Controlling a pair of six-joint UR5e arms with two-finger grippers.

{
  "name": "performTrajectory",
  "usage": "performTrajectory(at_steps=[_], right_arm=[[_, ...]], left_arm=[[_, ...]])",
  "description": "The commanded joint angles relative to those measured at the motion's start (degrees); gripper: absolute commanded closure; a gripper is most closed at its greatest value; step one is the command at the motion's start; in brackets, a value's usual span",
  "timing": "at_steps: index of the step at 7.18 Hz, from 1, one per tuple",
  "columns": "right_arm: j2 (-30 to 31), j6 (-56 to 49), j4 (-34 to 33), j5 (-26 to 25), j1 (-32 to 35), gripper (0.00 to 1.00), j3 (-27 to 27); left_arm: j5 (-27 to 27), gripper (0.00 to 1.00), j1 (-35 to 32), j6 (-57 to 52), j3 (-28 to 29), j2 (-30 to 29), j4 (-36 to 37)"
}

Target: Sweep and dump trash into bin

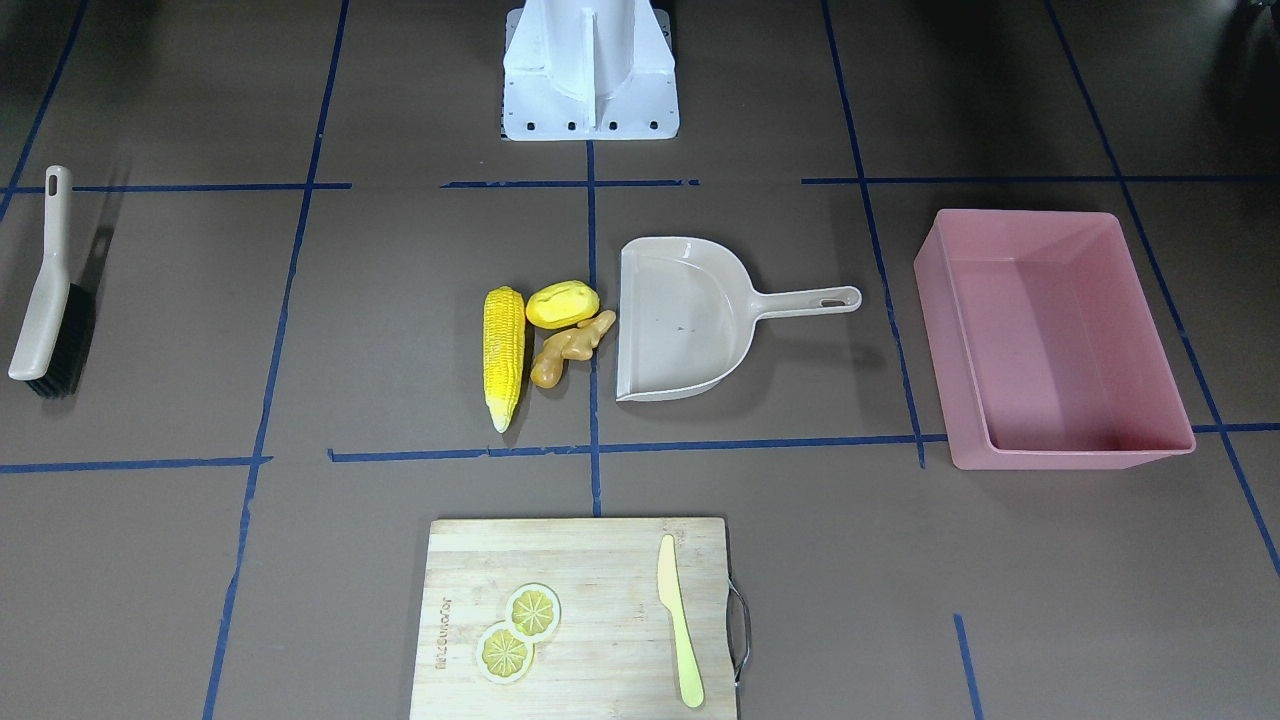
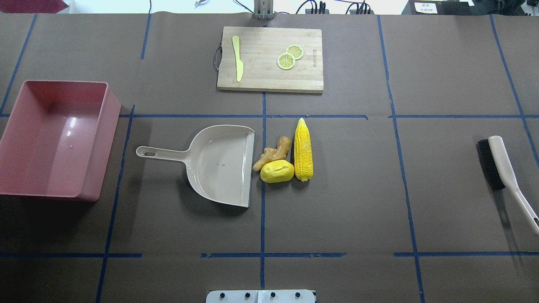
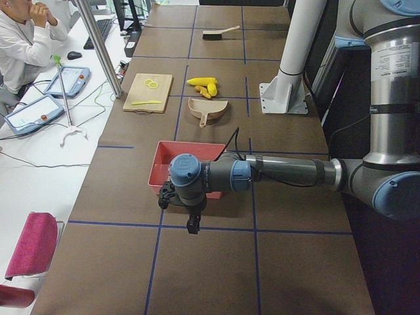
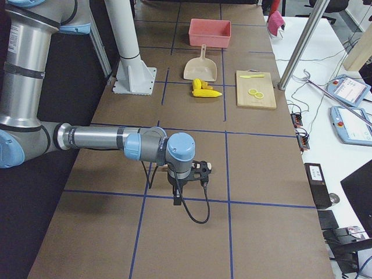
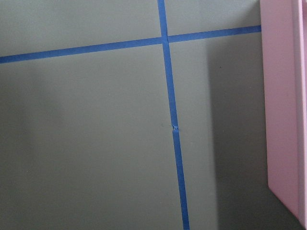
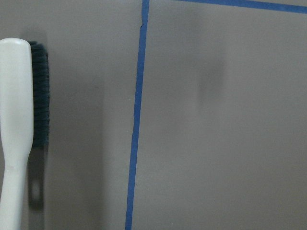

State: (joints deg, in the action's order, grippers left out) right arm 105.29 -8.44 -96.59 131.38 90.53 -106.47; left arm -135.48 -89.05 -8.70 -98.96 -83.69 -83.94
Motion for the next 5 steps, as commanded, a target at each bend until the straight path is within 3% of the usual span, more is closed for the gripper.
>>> performTrajectory(at_steps=[1, 4, 5], right_arm=[[0.0, 0.1, 0.0, 0.0, 0.0, 0.00, 0.0], [-1.4, 0.3, 0.0, -0.1, -0.1, 0.00, -0.1], [-4.6, 0.5, 0.0, -0.2, -0.1, 0.00, -0.1]], left_arm=[[0.1, 0.00, 0.0, -0.2, -0.8, 0.1, 0.0], [0.6, 0.00, 0.2, 0.0, -1.0, 0.1, -0.1], [3.3, 0.00, 0.2, 0.1, -1.2, 0.1, -0.1]])
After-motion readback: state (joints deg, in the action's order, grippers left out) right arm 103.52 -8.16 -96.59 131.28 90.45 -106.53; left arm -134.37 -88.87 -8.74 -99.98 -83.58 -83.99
